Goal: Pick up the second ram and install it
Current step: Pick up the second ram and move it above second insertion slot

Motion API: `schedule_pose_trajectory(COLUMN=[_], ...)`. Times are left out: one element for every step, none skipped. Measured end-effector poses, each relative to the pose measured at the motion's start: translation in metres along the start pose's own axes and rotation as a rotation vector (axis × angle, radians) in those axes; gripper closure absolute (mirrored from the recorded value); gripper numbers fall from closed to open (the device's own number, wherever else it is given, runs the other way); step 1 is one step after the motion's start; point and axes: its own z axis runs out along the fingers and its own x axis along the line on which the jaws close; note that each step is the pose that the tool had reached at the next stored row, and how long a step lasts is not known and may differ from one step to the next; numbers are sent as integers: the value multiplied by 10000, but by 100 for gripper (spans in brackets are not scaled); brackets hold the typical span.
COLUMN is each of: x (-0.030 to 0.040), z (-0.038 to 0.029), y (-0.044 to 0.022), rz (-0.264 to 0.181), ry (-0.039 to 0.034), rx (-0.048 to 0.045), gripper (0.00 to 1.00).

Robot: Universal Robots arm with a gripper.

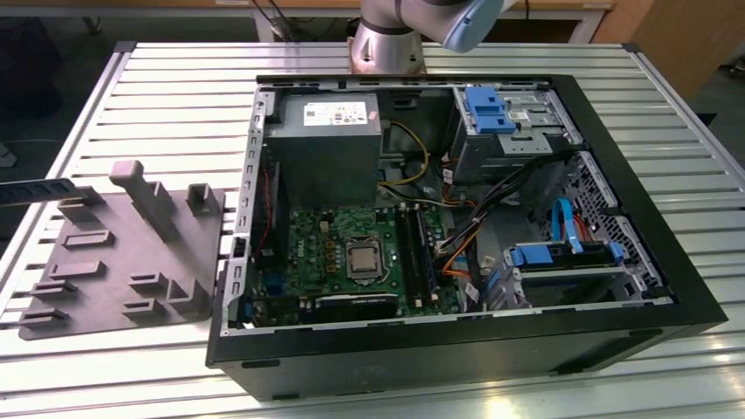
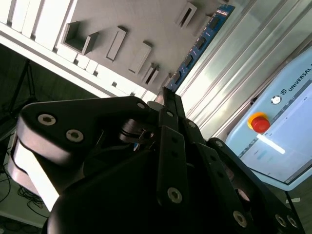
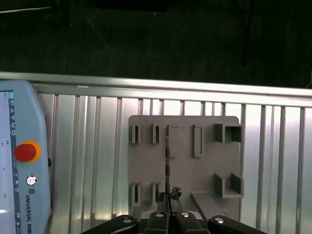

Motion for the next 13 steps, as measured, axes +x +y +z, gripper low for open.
schedule_pose_trajectory(x=[0,-1,-1,-1,-2,-2,-2,-3,-3,-3,-3,-4,-4], z=[-9,-17,-27,-35,-43,-51,-59,-67,-75,-84,-92,-99,-107], y=[0,1,1,1,1,1,2,2,2,2,2,3,3], rz=[0,0,0,0,-1,-1,-1,0,-1,-1,-2,-1,-2], ry=[0,0,0,0,0,1,0,1,1,1,1,1,1], rx=[4,8,12,16,19,22,25,29,33,36,40,45,49], gripper=[88,88,88,88,88,88,88,88,88,88,88,88,88])
